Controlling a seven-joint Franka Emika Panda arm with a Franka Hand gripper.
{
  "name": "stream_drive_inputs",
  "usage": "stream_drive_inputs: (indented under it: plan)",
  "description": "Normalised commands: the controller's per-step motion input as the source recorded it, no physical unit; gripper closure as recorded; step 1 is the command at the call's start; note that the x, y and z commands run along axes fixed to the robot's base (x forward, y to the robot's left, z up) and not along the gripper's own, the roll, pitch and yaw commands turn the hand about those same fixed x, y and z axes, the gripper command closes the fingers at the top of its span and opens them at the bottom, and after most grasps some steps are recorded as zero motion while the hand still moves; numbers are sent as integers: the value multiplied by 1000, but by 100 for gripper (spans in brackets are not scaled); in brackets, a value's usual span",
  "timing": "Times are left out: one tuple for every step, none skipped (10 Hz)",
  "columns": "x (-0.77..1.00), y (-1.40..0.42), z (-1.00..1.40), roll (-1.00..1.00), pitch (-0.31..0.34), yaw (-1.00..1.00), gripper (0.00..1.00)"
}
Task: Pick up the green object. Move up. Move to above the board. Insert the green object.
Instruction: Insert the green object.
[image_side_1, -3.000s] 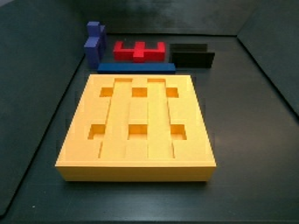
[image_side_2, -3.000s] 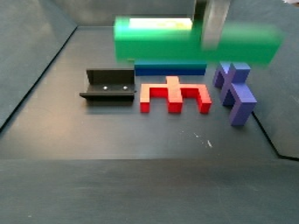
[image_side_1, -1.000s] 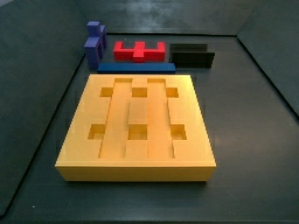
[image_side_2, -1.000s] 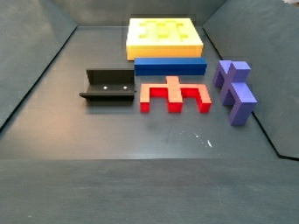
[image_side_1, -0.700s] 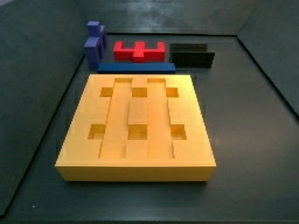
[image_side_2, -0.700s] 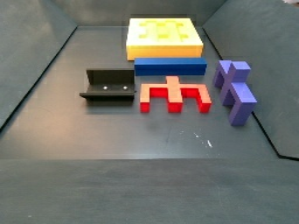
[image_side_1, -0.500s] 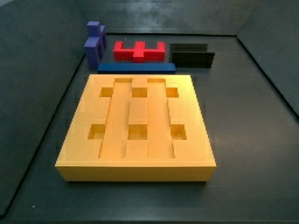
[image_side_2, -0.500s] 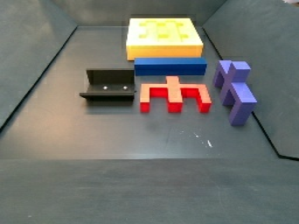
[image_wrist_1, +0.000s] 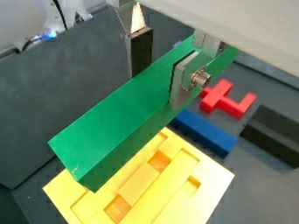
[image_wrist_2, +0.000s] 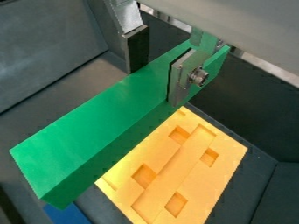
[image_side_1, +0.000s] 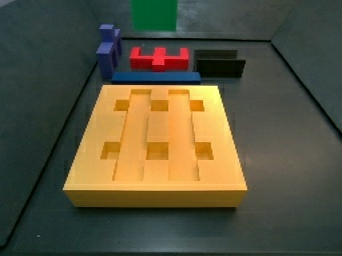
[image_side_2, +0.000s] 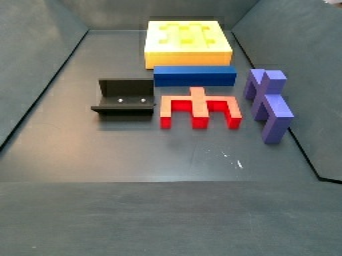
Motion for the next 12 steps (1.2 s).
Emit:
stream_drive_inputs:
  plan:
    - [-171, 0, -720, -224, -49, -31, 100]
    - [-326, 0, -831, -176, -51, 0, 100]
    - [-363, 0, -757, -203, -50, 0, 100]
    - [-320, 0, -683, -224, -54, 0, 100]
    - [-246, -106, -657, -201, -59, 140, 100]
    - [-191, -266, -800, -64, -99, 271, 100]
    - [-134, -300, -871, -7, -116, 251, 100]
    - [-166, -329, -869, -1, -121, 200, 100]
    - [-160, -354, -903, 0, -133, 203, 100]
    - [-80, -234, -706, 0, -70, 120, 100]
    - [43, -51, -451, 0, 0, 0, 100]
    - [31, 0, -229, 0, 0, 0, 100]
